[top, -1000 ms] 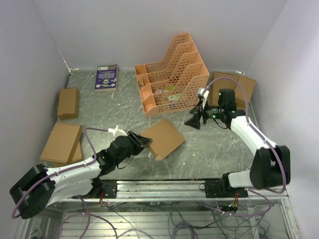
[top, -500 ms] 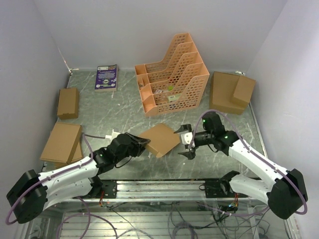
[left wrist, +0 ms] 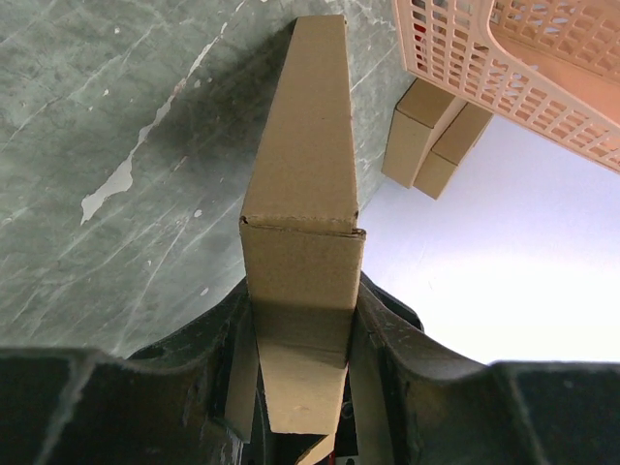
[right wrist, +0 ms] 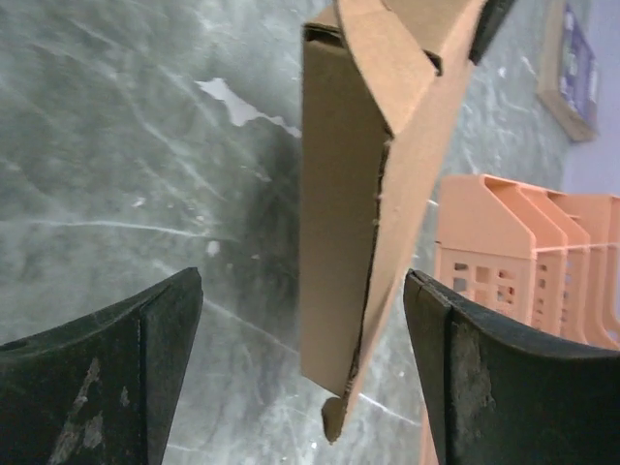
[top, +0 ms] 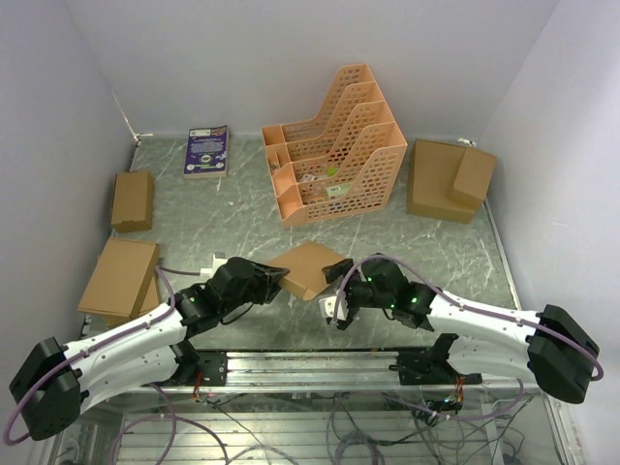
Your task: Fold the paper box
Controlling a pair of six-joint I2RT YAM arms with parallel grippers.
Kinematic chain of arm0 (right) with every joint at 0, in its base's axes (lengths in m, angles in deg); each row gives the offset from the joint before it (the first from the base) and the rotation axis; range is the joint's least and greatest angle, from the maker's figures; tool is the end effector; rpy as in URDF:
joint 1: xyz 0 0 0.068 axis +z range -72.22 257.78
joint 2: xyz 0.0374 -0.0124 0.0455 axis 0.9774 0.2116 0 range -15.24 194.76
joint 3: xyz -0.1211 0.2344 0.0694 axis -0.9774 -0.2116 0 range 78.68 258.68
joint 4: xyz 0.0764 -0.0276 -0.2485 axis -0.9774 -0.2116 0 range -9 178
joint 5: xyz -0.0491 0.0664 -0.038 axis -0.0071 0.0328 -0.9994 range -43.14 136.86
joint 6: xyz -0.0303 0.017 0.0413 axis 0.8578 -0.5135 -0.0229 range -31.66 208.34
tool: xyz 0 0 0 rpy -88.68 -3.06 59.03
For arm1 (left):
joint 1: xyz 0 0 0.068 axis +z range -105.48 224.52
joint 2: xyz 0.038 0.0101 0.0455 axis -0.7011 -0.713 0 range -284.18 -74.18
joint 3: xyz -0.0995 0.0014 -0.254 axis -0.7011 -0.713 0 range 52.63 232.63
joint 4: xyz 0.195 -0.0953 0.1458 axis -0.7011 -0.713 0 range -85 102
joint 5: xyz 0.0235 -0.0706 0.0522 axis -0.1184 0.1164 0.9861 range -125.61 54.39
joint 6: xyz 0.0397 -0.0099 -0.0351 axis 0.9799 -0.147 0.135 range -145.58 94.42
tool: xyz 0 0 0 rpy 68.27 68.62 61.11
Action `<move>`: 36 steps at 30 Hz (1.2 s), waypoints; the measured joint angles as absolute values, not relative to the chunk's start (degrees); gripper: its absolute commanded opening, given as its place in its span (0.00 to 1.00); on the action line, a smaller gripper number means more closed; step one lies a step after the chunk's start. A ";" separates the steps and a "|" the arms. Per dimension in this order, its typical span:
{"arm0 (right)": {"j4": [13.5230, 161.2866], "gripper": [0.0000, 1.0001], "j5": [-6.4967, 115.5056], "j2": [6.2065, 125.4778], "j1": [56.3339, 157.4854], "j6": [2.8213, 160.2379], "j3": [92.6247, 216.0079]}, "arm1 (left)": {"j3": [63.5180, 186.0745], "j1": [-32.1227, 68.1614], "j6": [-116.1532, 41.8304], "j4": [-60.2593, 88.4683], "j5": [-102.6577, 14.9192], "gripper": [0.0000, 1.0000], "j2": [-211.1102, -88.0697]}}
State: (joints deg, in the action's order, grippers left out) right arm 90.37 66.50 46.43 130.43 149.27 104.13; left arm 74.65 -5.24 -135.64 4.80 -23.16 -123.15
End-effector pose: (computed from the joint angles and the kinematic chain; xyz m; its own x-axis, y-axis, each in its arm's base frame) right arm 0.1222 0.1800 0.1896 0.6381 -0.5206 -0.5672 -0.7415 -0.2170 -0.6349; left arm 0.1237 -0.1342 0.1940 -0.4676 -0.8674 0.1702 -0.5567 0.1394 -0.8189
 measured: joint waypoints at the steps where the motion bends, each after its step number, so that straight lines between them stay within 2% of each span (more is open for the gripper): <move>1: 92.49 0.73 64.36 46.65 131.12 149.03 103.54 | 74.65 -5.24 -135.99 4.51 -23.14 0.39 -122.78; 5: 98.63 0.55 58.81 47.09 132.17 148.24 102.91 | 74.65 -5.24 -136.43 4.36 -23.12 0.40 -122.52; 13: 102.20 0.40 55.09 48.16 132.63 146.91 102.76 | 74.65 -4.87 -137.35 5.48 -22.72 0.41 -122.78; 17: 102.39 0.42 54.70 48.24 132.65 145.97 102.76 | 74.65 -4.69 -137.54 6.20 -22.66 0.41 -122.83; 21: 102.76 0.62 54.96 48.24 132.65 145.60 102.76 | 74.65 -4.69 -137.68 6.18 -22.68 0.41 -122.56; 24: 103.20 0.64 55.64 48.24 132.65 145.82 102.76 | 74.65 -4.69 -137.70 6.18 -22.72 0.41 -122.06; 27: 103.49 0.62 56.19 48.33 132.70 145.84 102.76 | 74.65 -4.69 -137.70 6.20 -22.72 0.41 -121.91; 33: 105.93 0.41 54.66 50.02 133.38 145.73 102.74 | 74.65 -4.69 -137.72 6.63 -22.72 0.42 -122.08; 36: 106.55 0.34 53.48 50.21 133.46 145.49 102.71 | 74.65 -4.69 -137.89 7.09 -22.72 0.45 -122.28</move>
